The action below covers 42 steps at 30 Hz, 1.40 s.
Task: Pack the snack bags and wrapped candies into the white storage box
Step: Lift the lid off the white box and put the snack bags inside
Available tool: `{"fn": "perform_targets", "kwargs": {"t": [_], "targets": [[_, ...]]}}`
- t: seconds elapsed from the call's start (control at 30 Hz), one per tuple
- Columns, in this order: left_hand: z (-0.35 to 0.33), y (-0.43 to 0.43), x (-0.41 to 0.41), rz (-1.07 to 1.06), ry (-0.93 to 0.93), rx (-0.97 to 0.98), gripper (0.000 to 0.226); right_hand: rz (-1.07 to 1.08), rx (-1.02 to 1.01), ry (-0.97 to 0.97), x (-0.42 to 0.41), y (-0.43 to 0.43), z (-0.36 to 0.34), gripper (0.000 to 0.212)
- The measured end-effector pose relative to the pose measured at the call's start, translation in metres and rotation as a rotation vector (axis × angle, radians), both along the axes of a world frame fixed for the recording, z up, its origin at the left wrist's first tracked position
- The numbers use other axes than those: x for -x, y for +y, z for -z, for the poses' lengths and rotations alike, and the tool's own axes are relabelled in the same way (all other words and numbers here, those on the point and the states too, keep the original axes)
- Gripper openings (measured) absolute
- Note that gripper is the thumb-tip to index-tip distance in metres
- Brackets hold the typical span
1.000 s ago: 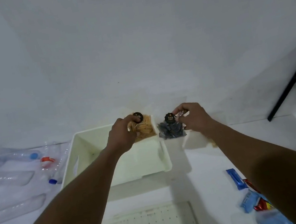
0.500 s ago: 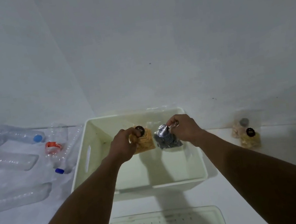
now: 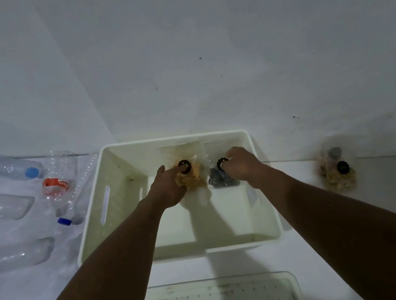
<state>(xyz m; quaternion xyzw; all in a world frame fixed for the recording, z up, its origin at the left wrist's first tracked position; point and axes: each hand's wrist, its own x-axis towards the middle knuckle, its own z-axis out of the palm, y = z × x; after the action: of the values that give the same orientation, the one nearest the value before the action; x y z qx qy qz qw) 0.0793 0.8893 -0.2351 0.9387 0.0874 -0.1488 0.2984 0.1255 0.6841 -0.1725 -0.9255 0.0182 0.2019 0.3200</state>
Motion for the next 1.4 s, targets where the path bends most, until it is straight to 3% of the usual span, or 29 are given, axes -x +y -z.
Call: {"fn": "perform_targets", "kwargs": {"t": [0.13, 0.27, 0.43, 0.6, 0.83, 1.03, 1.17, 1.4], "targets": [[-0.03, -0.01, 0.019, -0.026, -0.038, 0.006, 0.062, -0.025, -0.051, -0.036, 0.022, -0.016, -0.031, 0.034], [-0.065, -0.038, 0.034, -0.009, -0.158, 0.021, 0.04, 0.041, -0.18, -0.093, 0.046, -0.055, -0.058, 0.022], [-0.107, -0.105, 0.047, 0.062, -0.302, 0.112, 0.019, 0.129, -0.189, -0.155, 0.069, -0.125, -0.078, 0.015], [-0.12, -0.183, 0.043, 0.159, -0.379, 0.202, 0.013, 0.264, -0.132, -0.155, 0.081, -0.209, -0.066, 0.02], [-0.069, -0.267, 0.012, 0.255, -0.202, 0.189, 0.022, 0.374, -0.158, -0.06, 0.07, -0.312, -0.016, 0.02], [-0.003, -0.311, -0.043, 0.208, -0.068, 0.162, 0.024, 0.346, -0.293, -0.034, 0.023, -0.359, 0.042, 0.024], [0.035, -0.339, -0.082, 0.174, -0.047, 0.206, 0.029, 0.322, -0.408, 0.016, -0.016, -0.374, 0.083, 0.029], [0.075, -0.381, -0.127, 0.113, -0.07, 0.271, 0.019, 0.287, -0.608, 0.115, -0.05, -0.381, 0.119, 0.028]]}}
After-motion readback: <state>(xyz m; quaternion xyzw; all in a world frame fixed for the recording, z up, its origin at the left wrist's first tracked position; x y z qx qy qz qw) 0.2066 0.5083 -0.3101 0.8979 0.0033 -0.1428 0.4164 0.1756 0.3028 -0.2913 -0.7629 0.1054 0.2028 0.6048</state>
